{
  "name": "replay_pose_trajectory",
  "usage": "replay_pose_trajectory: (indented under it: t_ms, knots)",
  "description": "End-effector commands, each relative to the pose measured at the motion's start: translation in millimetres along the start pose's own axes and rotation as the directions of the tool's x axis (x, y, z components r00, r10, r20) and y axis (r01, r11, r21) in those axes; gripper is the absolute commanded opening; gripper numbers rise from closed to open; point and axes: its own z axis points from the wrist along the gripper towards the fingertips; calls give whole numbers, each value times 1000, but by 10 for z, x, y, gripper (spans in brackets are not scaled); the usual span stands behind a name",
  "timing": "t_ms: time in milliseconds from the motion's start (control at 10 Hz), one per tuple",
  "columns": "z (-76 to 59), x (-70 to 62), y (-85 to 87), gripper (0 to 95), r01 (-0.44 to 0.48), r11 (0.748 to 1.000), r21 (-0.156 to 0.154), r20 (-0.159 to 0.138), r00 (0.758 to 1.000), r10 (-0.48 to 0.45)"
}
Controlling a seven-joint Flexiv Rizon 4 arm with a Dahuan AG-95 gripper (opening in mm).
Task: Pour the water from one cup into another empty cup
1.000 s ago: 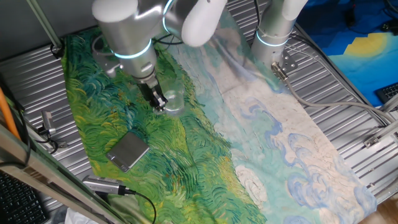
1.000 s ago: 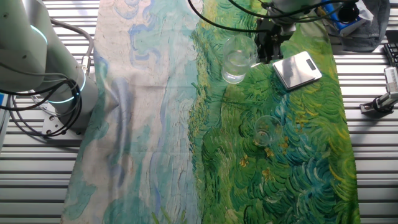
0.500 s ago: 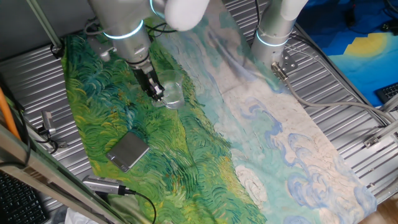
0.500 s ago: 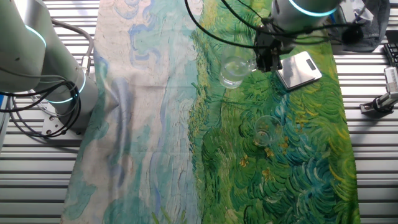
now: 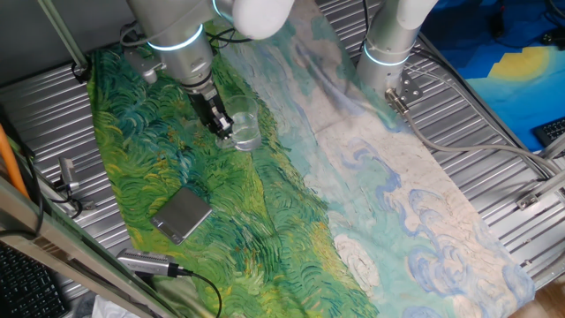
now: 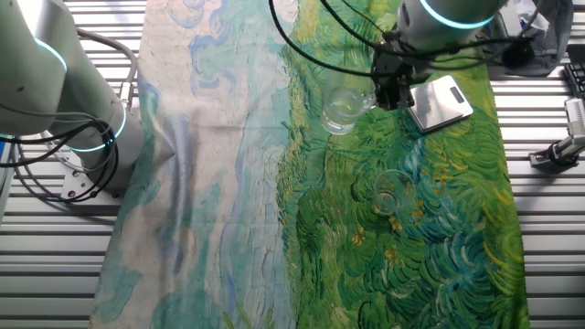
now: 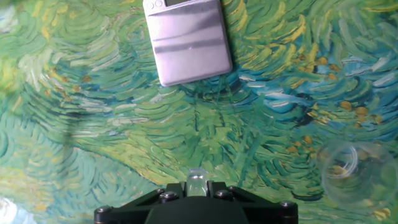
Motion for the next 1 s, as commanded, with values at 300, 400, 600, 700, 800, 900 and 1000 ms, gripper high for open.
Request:
replay_pose_trajectory:
  t_ms: [300,400,600,700,800,900,1000]
  knots:
    - [16,8,-69,0,-6,1000,-1,2,1000,6]
    - [6,12,-72,0,-6,1000,3,5,1000,6]
    - [-21,35,-98,0,2,1000,3,3,1000,-2]
    - [-39,55,-120,0,10,1000,0,2,1000,-10]
    - [-48,65,-132,0,10,1000,0,0,1000,-10]
    - [-50,67,-134,0,9,1000,2,-1,1000,-9]
    - [-50,68,-135,0,8,1000,3,-1,1000,-8]
